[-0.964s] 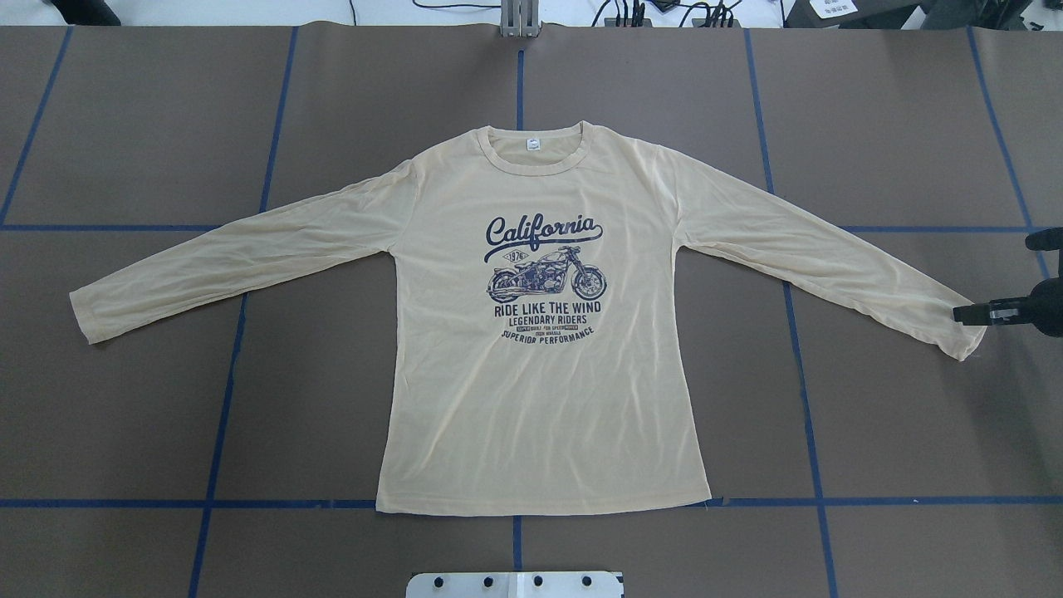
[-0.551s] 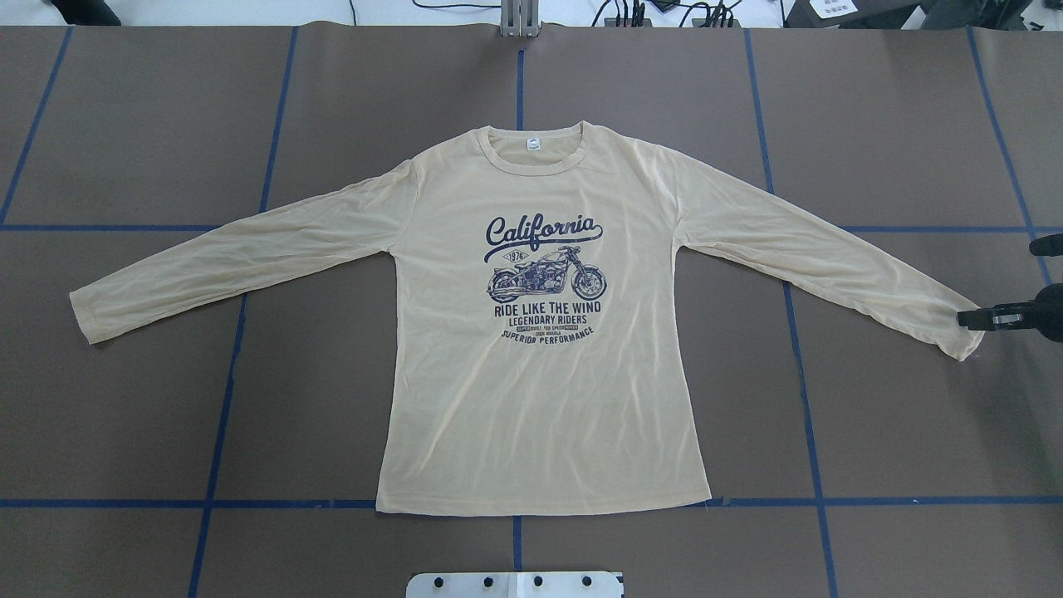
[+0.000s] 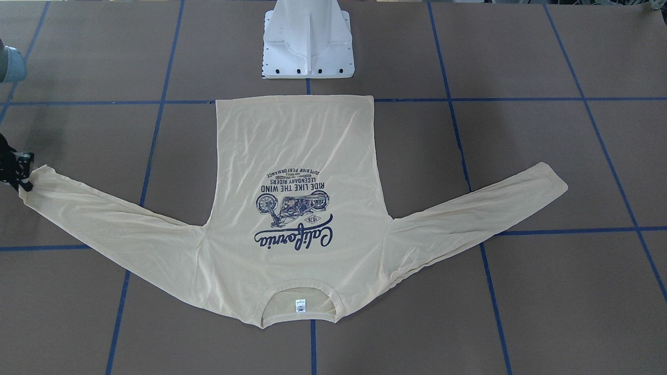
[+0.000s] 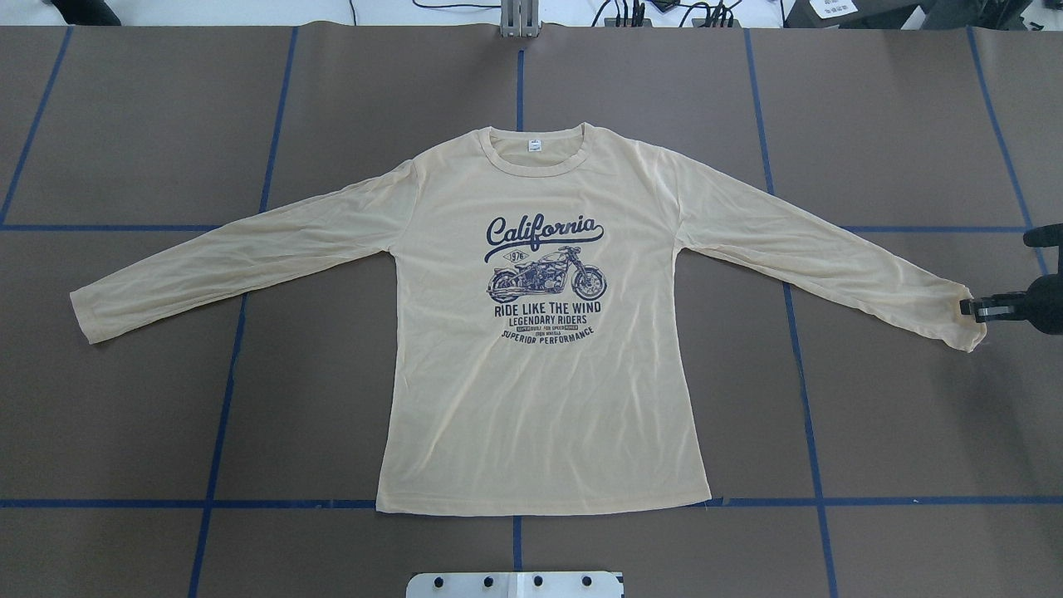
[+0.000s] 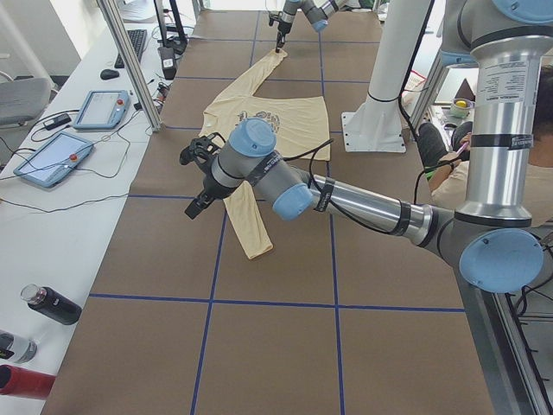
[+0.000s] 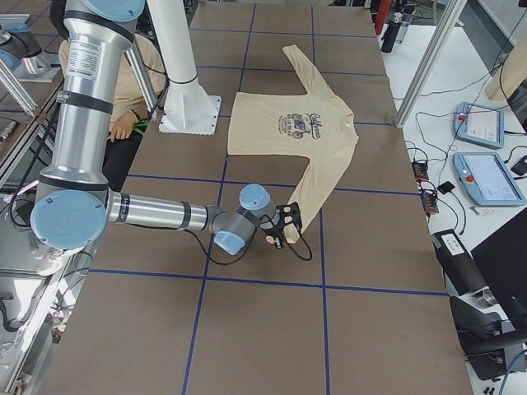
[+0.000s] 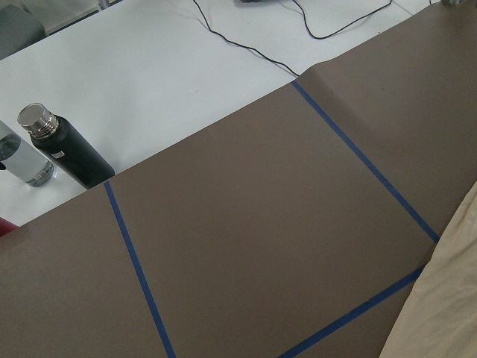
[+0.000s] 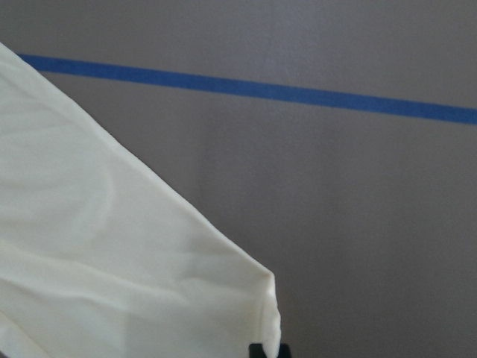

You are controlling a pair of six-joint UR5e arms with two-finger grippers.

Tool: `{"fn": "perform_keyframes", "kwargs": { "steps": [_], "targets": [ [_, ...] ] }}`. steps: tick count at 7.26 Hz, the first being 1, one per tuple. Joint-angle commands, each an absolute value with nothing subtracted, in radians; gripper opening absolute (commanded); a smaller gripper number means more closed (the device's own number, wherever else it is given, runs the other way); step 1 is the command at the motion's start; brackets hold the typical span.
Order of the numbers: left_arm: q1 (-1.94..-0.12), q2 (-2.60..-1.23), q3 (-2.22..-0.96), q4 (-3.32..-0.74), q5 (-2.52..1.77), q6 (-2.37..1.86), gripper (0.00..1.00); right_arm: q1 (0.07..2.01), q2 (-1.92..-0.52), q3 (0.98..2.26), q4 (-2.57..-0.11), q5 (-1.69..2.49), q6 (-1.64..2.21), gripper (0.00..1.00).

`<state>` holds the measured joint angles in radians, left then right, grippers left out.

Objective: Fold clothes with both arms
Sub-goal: 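Grasp the sleeve cuff nearest the right gripper with the right gripper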

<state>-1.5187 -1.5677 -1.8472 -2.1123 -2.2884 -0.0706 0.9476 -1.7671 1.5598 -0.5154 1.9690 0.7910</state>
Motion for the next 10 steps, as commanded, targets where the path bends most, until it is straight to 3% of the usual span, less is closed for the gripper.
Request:
{"fn": "perform_keyframes", "kwargs": {
  "steps": [1,5,7,10],
  "targets": [
    [-1.519,-1.566,-1.847,-2.112,-2.287,-0.071,1.0,0.948,-1.708,1.697,-0.651,1.977,0.801,0.0],
    [-1.519,-1.568,-1.833,-2.114,-2.289,-0.069,1.0,0.931,-1.235,1.749,-1.148,1.965,0.883,0.0],
    [-1.519,-1.568,-1.833,-2.114,-2.289,-0.071,1.0,0.805,-1.004,1.717,-1.302,1.845,1.048,0.0],
    [-1.519,-1.568,-1.832,-2.114,-2.287,-0.071,1.0,0.628,-0.679,1.385,-1.292,1.613,1.19,0.0]
  ]
}}
